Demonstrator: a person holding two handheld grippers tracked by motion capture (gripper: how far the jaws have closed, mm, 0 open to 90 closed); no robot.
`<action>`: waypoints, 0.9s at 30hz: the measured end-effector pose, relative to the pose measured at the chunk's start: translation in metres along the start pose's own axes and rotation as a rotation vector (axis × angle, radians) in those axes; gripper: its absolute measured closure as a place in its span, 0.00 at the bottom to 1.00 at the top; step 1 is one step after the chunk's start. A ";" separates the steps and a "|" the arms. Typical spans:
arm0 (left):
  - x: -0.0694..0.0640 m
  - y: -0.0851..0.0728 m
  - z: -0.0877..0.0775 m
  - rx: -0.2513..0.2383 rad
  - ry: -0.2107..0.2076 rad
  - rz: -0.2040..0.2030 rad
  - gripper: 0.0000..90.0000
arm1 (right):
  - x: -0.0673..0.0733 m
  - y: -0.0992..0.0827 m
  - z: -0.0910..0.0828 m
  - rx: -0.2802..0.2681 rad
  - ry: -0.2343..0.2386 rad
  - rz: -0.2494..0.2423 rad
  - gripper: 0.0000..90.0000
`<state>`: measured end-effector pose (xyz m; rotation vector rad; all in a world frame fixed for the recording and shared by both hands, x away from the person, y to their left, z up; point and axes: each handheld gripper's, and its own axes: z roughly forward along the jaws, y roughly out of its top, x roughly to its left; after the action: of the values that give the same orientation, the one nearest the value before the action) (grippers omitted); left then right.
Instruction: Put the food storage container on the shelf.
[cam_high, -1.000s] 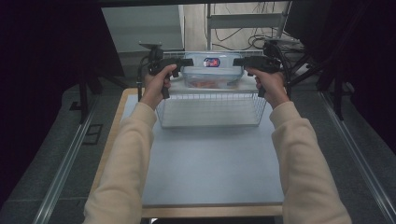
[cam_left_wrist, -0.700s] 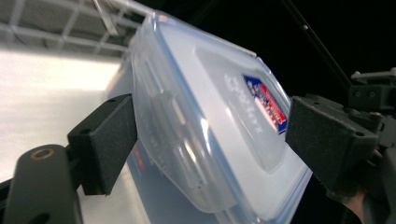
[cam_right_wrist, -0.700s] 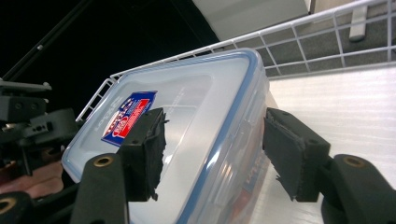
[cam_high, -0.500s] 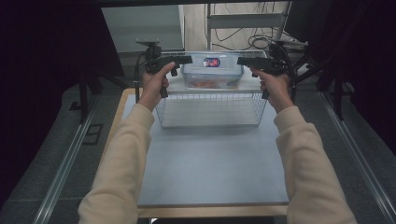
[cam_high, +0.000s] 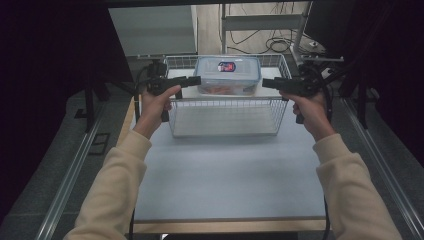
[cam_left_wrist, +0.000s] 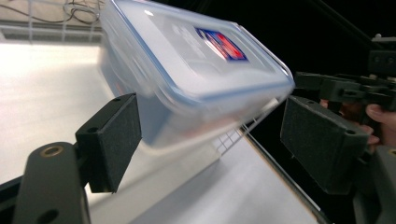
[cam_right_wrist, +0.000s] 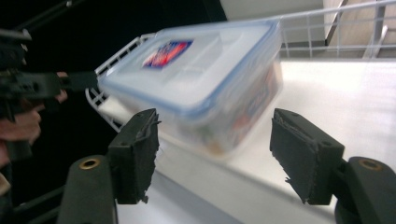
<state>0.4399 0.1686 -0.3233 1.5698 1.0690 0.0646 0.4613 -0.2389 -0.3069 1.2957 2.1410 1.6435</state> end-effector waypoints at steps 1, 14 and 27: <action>-0.002 -0.004 -0.003 -0.003 -0.004 0.007 0.22 | 0.001 -0.006 -0.002 0.005 0.003 -0.015 0.36; -0.025 -0.092 -0.032 0.021 0.002 0.133 0.24 | 0.013 -0.090 -0.021 0.037 0.072 -0.088 0.32; -0.028 -0.189 -0.031 0.099 -0.027 0.097 0.26 | 0.019 -0.198 -0.036 0.126 0.079 -0.159 0.30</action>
<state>0.2954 0.1559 -0.4520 1.7067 0.9868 0.0570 0.3234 -0.2568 -0.4532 1.0747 2.3607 1.5444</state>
